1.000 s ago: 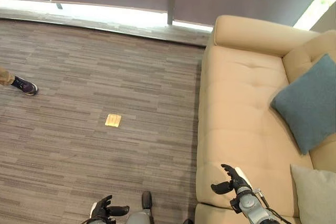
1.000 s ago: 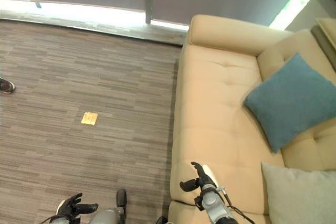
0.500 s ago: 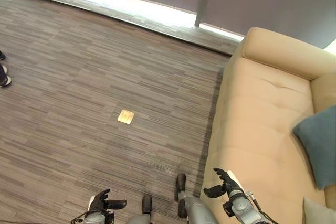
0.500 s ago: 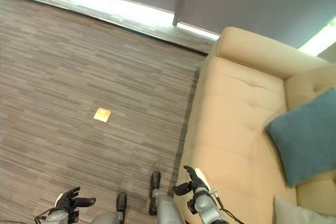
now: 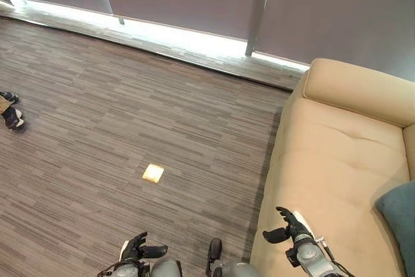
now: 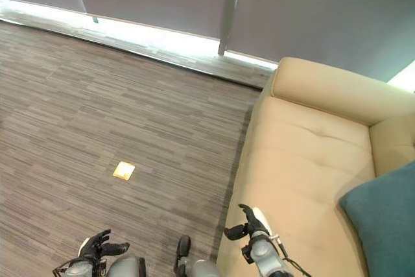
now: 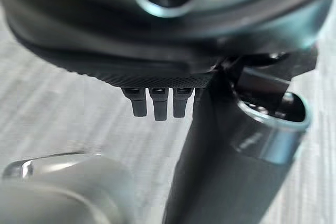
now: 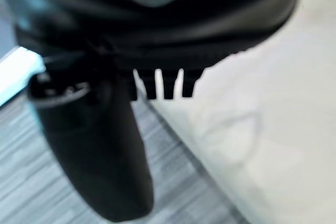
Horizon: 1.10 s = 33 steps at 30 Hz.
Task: Pick up all the scattered cushions and arrange them neatly on the sofa.
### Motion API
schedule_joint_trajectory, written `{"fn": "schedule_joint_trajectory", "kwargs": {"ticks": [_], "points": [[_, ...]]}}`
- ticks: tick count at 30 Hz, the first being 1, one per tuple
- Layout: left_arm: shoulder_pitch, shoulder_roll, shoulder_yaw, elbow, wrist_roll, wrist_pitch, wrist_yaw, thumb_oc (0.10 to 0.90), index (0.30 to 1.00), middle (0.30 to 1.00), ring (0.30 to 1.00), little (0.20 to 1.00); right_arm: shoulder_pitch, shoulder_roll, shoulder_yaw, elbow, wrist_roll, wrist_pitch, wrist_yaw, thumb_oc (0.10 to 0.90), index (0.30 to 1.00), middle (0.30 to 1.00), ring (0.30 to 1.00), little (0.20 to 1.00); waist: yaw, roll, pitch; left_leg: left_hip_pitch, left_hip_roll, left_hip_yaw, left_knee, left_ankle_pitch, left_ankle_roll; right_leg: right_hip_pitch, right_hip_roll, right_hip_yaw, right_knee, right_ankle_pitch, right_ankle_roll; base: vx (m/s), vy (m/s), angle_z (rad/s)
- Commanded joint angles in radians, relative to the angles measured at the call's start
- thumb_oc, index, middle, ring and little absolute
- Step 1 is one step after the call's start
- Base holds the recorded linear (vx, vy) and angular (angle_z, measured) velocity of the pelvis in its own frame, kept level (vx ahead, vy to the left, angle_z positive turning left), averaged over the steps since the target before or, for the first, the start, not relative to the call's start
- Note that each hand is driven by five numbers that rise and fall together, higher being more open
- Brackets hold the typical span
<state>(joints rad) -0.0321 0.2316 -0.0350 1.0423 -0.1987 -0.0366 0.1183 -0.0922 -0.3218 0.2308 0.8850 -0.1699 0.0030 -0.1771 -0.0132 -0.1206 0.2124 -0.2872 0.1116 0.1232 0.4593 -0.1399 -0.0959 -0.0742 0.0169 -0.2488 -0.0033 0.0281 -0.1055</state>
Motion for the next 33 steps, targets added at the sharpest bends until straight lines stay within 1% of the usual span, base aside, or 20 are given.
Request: {"fn": "schedule_joint_trajectory", "kwargs": {"ticks": [1,2,3,4,6,9,10,13,14,15,17,21,24,25,28,29,30,31,32,33], "points": [[0.03,0.043,-0.036,-0.015,-0.001,-0.018,0.016,0.8,0.9,0.9,0.9,0.9,0.005,-0.045,0.0,-0.059,0.028,-0.026,-0.04,0.8,0.9,0.9,0.9,0.9,0.012,-0.01,-0.009,0.007,-0.031,-0.037,-0.241,0.117,0.04,0.042,-0.07,0.04,0.051,-0.133,0.14,0.18,0.092,-0.22],[0.029,0.043,-0.036,-0.015,-0.001,-0.018,0.016,0.8,0.9,0.9,0.9,0.9,0.004,-0.045,0.0,-0.059,0.028,-0.026,-0.04,0.8,0.9,0.9,0.9,0.9,0.011,-0.011,-0.011,0.007,-0.033,-0.037,-0.247,0.122,0.04,0.04,-0.071,0.039,0.05,-0.132,0.14,0.28,0.153,-0.21],[0.033,0.038,-0.036,-0.003,-0.016,-0.021,0.018,0.8,0.9,0.9,0.9,0.9,-0.003,-0.046,0.004,-0.059,0.025,-0.03,-0.044,0.8,0.9,0.9,0.9,0.9,0.03,-0.002,-0.005,-0.008,-0.051,-0.115,-0.336,0.17,0.026,0.069,-0.051,0.069,0.054,-0.155,0.142,0.26,0.153,-0.29],[0.034,0.035,-0.035,0.003,-0.021,-0.02,0.02,0.8,0.9,0.9,0.9,0.9,-0.004,-0.048,0.005,-0.062,0.021,-0.031,-0.045,0.8,0.9,0.9,0.9,0.9,0.033,0.0,-0.007,-0.018,-0.058,-0.137,-0.348,0.183,0.021,0.078,-0.048,0.08,0.056,-0.161,0.144,0.35,0.218,-0.34],[0.037,0.032,-0.03,0.017,-0.021,-0.019,0.019,0.8,0.9,0.9,0.9,0.9,0.0,-0.047,0.003,-0.064,0.013,-0.031,-0.043,0.8,0.9,0.9,0.9,0.9,0.034,0.003,-0.013,-0.008,-0.057,-0.137,-0.354,0.182,0.024,0.088,-0.048,0.09,0.064,-0.171,0.147,0.17,0.123,-0.48],[0.044,0.036,-0.022,0.046,0.003,-0.012,0.014,0.8,0.9,0.9,0.9,0.9,0.013,-0.034,0.0,-0.067,-0.004,-0.031,-0.035,0.8,0.9,0.9,0.9,0.9,0.033,-0.005,-0.039,0.009,-0.068,-0.119,-0.329,0.163,0.037,0.101,-0.074,0.107,0.093,-0.184,0.163,0.29,0.249,-0.4],[0.047,0.039,-0.022,0.055,0.021,-0.014,0.012,0.8,0.9,0.9,0.9,0.9,0.018,-0.023,0.002,-0.067,-0.016,-0.032,-0.029,0.8,0.9,0.9,0.9,0.9,0.034,-0.012,-0.052,0.04,-0.086,-0.104,-0.321,0.134,0.06,0.103,-0.1,0.121,0.14,-0.187,0.184,0.32,0.344,-0.14],[0.047,0.048,-0.023,0.057,0.035,-0.01,0.013,0.8,0.9,0.9,0.9,0.9,0.019,-0.011,0.005,-0.068,-0.024,-0.029,-0.019,0.8,0.9,0.9,0.9,0.9,0.029,-0.011,-0.059,0.073,-0.095,-0.08,-0.323,0.111,0.086,0.062,-0.123,0.131,0.244,-0.164,0.206,0.19,0.237,-0.44],[0.044,0.054,-0.024,0.053,0.037,-0.01,0.015,0.8,0.9,0.9,0.9,0.9,0.015,-0.008,0.01,-0.077,-0.028,-0.027,-0.016,0.8,0.9,0.9,0.9,0.9,0.024,-0.008,-0.051,0.092,-0.097,-0.064,-0.327,0.101,0.102,0.027,-0.138,0.137,0.319,-0.13,0.219,0.1,0.247,-0.48],[0.04,0.067,-0.024,0.036,0.04,-0.013,0.024,0.8,0.9,0.9,0.9,0.9,0.01,0.0,0.016,-0.093,-0.029,-0.028,-0.016,0.8,0.9,0.9,0.9,0.9,0.017,0.003,-0.039,0.122,-0.088,-0.036,-0.339,0.088,0.118,-0.029,-0.167,0.108,0.426,-0.089,0.229,0.16,0.311,-0.47],[0.041,0.073,-0.021,0.024,0.035,-0.014,0.026,0.8,0.9,0.9,0.9,0.9,0.018,0.007,0.017,-0.11,-0.027,-0.032,-0.013,0.8,0.9,0.9,0.9,0.9,0.01,0.004,-0.034,0.163,-0.089,-0.016,-0.359,0.073,0.129,-0.067,-0.181,0.07,0.465,-0.077,0.22,0.17,0.209,-0.58],[0.035,0.073,-0.027,0.023,0.037,-0.013,0.024,0.8,0.9,0.9,0.9,0.9,0.012,0.007,0.018,-0.098,-0.024,-0.034,-0.012,0.8,0.9,0.9,0.9,0.9,-0.007,0.001,-0.023,0.219,-0.104,0.002,-0.384,0.042,0.134,-0.132,-0.148,0.001,0.368,-0.088,0.207,0.17,0.085,-0.2],[0.028,0.067,-0.035,0.031,0.05,-0.012,0.025,0.8,0.9,0.9,0.9,0.9,0.005,0.0,0.025,-0.088,-0.027,-0.032,-0.013,0.8,0.9,0.9,0.9,0.9,-0.009,-0.009,-0.015,0.259,-0.119,0.013,-0.375,-0.01,0.129,-0.157,-0.153,-0.079,0.239,-0.063,0.215,0.21,0.011,-0.48],[0.024,0.062,-0.035,0.037,0.053,-0.013,0.026,0.8,0.9,0.9,0.9,0.9,0.005,-0.005,0.022,-0.088,-0.027,-0.031,-0.016,0.8,0.9,0.9,0.9,0.9,-0.015,-0.012,-0.007,0.259,-0.124,0.022,-0.36,-0.013,0.129,-0.177,-0.154,-0.11,0.187,-0.027,0.212,0.25,-0.036,-0.38],[0.028,0.053,-0.038,0.058,0.077,-0.01,0.021,0.8,0.9,0.9,0.9,0.9,0.028,-0.01,0.008,-0.086,-0.014,-0.034,-0.02,0.8,0.9,0.9,0.9,0.9,-0.03,-0.013,-0.027,0.284,-0.142,0.024,-0.329,-0.051,0.124,-0.143,-0.142,-0.079,0.147,-0.026,0.196,0.3,-0.08,-0.04],[0.035,0.045,-0.048,0.065,0.094,-0.008,0.019,0.8,0.9,0.9,0.9,0.9,0.047,-0.013,-0.008,-0.098,-0.008,-0.04,-0.025,0.8,0.9,0.9,0.9,0.9,-0.042,-0.005,-0.044,0.287,-0.134,0.035,-0.279,-0.083,0.111,-0.12,-0.139,-0.08,0.141,-0.034,0.184,0.54,-0.178,0.25],[0.051,0.031,-0.069,0.035,0.113,-0.008,0.005,0.8,0.9,0.9,0.9,0.9,0.063,-0.028,-0.025,-0.105,-0.001,-0.043,-0.024,0.8,0.9,0.9,0.9,0.9,-0.055,0.006,-0.063,0.263,-0.088,0.074,-0.09,-0.091,0.069,-0.047,-0.12,-0.073,0.11,-0.067,0.155,0.39,-0.146,0.35],[0.051,0.031,-0.07,0.034,0.113,-0.008,0.005,0.8,0.9,0.9,0.9,0.9,0.063,-0.029,-0.025,-0.105,-0.001,-0.043,-0.024,0.8,0.9,0.9,0.9,0.9,-0.054,0.007,-0.063,0.262,-0.086,0.074,-0.087,-0.093,0.068,-0.046,-0.118,-0.073,0.11,-0.067,0.154,0.35,-0.132,0.28],[0.049,0.024,-0.074,0.015,0.099,-0.009,0.003,0.8,0.9,0.9,0.9,0.9,0.053,-0.039,-0.025,-0.099,0.005,-0.043,-0.029,0.8,0.9,0.9,0.9,0.9,-0.047,0.011,-0.054,0.227,-0.063,0.067,0.046,-0.028,0.042,-0.003,-0.093,-0.043,0.096,-0.086,0.13,0.14,-0.034,-0.25],[0.043,0.022,-0.079,0.011,0.095,-0.009,0.003,0.8,0.9,0.9,0.9,0.9,0.049,-0.042,-0.025,-0.099,0.012,-0.041,-0.03,0.8,0.9,0.9,0.9,0.9,-0.042,0.011,-0.048,0.197,-0.063,0.043,0.084,-0.005,0.039,0.01,-0.083,-0.026,0.093,-0.097,0.119,0.23,-0.012,-0.71]]}}
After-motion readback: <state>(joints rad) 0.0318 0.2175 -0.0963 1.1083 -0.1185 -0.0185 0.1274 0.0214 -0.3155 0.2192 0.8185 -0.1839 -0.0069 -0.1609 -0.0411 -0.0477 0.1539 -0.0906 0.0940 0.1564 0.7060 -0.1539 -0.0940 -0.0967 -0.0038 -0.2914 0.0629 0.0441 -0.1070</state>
